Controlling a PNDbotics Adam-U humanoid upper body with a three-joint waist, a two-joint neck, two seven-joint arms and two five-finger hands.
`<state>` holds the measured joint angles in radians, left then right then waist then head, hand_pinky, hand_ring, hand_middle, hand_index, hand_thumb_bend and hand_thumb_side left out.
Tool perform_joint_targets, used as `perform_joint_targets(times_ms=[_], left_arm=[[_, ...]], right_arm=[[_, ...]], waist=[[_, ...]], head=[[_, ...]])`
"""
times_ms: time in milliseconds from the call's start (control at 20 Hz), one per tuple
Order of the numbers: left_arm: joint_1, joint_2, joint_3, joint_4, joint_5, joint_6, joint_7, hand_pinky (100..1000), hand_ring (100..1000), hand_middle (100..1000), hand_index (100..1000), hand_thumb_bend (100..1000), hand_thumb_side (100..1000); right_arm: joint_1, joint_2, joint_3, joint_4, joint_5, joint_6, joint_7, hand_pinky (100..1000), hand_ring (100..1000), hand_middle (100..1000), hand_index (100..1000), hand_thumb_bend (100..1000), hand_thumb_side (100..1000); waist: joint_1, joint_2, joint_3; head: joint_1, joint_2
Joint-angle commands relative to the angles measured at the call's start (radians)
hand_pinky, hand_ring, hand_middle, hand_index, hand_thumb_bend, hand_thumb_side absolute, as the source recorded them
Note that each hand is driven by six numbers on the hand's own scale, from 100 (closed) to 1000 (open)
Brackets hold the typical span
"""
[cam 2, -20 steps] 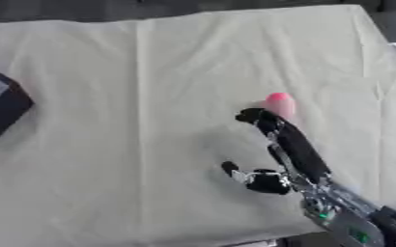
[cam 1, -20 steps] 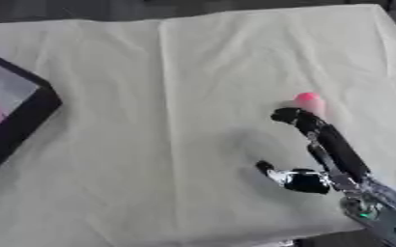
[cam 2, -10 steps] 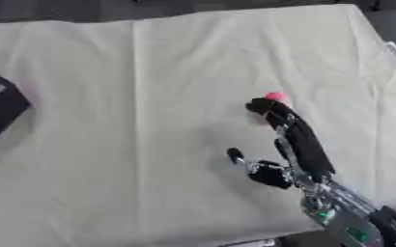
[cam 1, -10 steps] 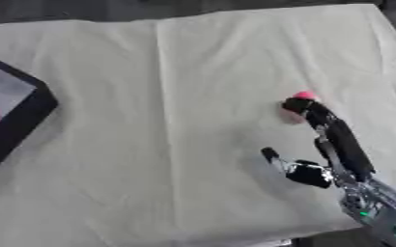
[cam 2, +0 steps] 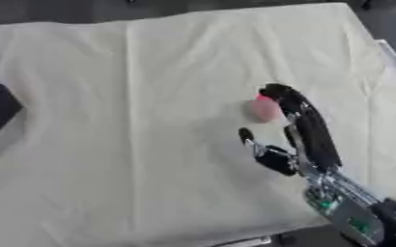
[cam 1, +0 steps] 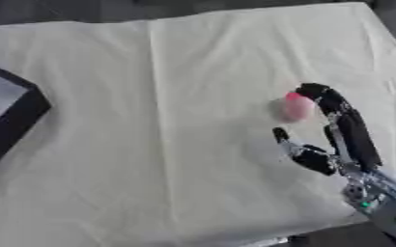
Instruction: Pick up the objects with one hand, pass them to the other hand, and then place them into the box on the other side of the table.
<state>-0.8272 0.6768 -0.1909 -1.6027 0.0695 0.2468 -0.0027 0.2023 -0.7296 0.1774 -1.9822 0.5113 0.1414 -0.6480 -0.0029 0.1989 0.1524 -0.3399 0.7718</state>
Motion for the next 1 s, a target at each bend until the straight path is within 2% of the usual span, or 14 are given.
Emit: perform_joint_targets(times_ms=[50, 250, 550, 700, 1000], left_arm=[[-0.011, 0.035, 0.021, -0.017, 0.000, -0.001, 0.007, 1000, 643, 641, 728, 100, 639], [-0.009, 0.037, 0.033, -0.022, 0.009, -0.003, 0.019, 1000, 643, 642, 728, 100, 656], [-0.013, 0.036, 0.040, -0.031, 0.026, -0.019, 0.047, 1000, 646, 647, 728, 100, 671], [-0.020, 0.034, 0.041, -0.036, 0.042, -0.034, 0.064, 1000, 648, 650, 727, 100, 677], [-0.025, 0.035, 0.043, -0.039, 0.067, -0.052, 0.089, 1000, 650, 653, 726, 100, 688]], right_arm=[[0.002, -0.053, -0.043, -0.018, -0.047, 0.037, 0.027, 794, 852, 797, 821, 504, 232], [0.035, -0.094, -0.093, -0.018, -0.124, 0.010, 0.077, 797, 858, 802, 824, 509, 249], [0.095, -0.152, -0.168, -0.018, -0.220, -0.109, 0.262, 802, 861, 806, 826, 516, 274], [0.116, -0.165, -0.202, -0.018, -0.257, -0.146, 0.340, 802, 860, 804, 825, 531, 263], [0.149, -0.171, -0.248, -0.018, -0.283, -0.184, 0.395, 803, 861, 802, 826, 557, 240]], waist=[[-0.010, -0.028, -0.002], [-0.014, -0.027, -0.003], [-0.019, -0.019, 0.005], [-0.019, -0.012, 0.011], [-0.020, -0.001, 0.019]], head=[[-0.005, -0.002], [0.001, -0.002], [0.006, -0.002], [0.007, -0.002], [0.011, -0.002]])
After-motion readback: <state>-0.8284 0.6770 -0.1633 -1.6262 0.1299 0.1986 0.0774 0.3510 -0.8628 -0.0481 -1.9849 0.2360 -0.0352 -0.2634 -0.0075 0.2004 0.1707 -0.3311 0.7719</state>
